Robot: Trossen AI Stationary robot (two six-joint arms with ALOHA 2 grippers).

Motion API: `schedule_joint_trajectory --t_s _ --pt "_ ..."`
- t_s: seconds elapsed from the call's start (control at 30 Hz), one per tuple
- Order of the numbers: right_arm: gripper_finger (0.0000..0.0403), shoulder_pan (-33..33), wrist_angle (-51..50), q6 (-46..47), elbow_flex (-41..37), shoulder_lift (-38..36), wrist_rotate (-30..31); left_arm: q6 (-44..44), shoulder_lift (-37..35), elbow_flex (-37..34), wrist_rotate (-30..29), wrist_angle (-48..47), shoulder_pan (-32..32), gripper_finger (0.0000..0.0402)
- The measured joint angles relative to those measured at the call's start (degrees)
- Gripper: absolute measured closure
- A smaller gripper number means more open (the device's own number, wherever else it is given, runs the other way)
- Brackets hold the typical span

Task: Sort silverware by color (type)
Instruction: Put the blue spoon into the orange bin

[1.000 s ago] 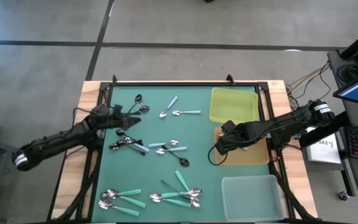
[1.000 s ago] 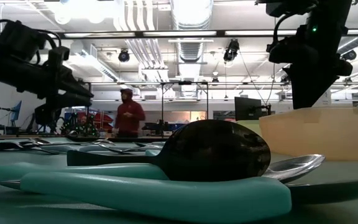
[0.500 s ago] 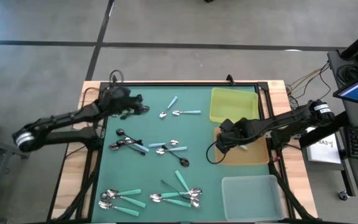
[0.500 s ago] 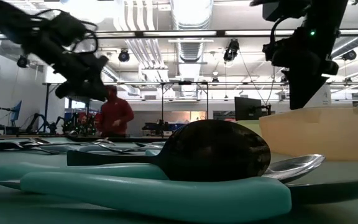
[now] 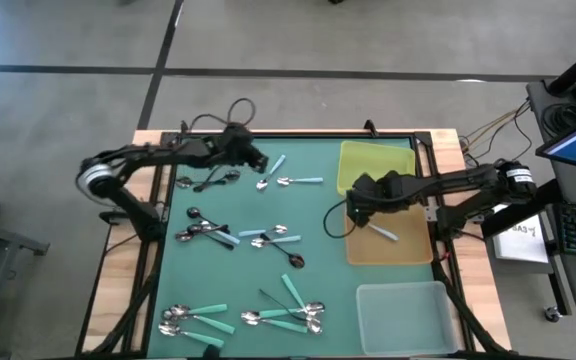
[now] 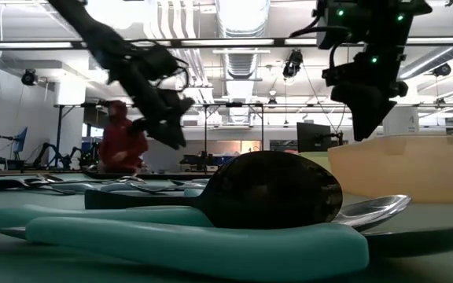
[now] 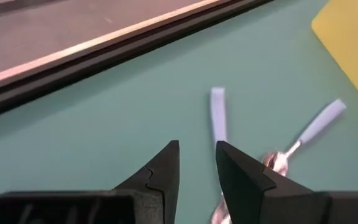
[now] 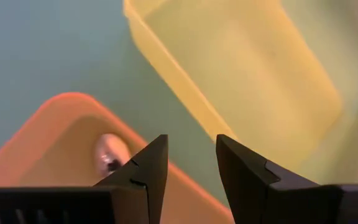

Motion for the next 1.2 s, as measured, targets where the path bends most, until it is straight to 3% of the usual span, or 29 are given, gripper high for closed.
schedule_joint_trajectory --t_s 0.2,0.4,0.87,1.2 --pt "0.0275 -3.98 0.01 -4.3 -0.03 0.0 0.14 0.27 10.25 9.82 -0.01 -5.68 -1.94 0.0313" --pt "0.0275 -5.92 0.02 -8.29 -0.31 0.0 0.15 -0.63 15.98 13.1 -0.01 -8.12 -4.39 0.0315" --pt "0.0275 -7.35 0.15 -7.28 -0.33 0.0 -0.83 -0.58 16.89 13.91 -2.1 -11.07 -6.06 0.0308" --pt "0.0275 -7.35 0.09 -6.04 -0.35 0.0 -1.27 1.34 16.89 13.96 -2.14 -13.73 -6.04 0.0258"
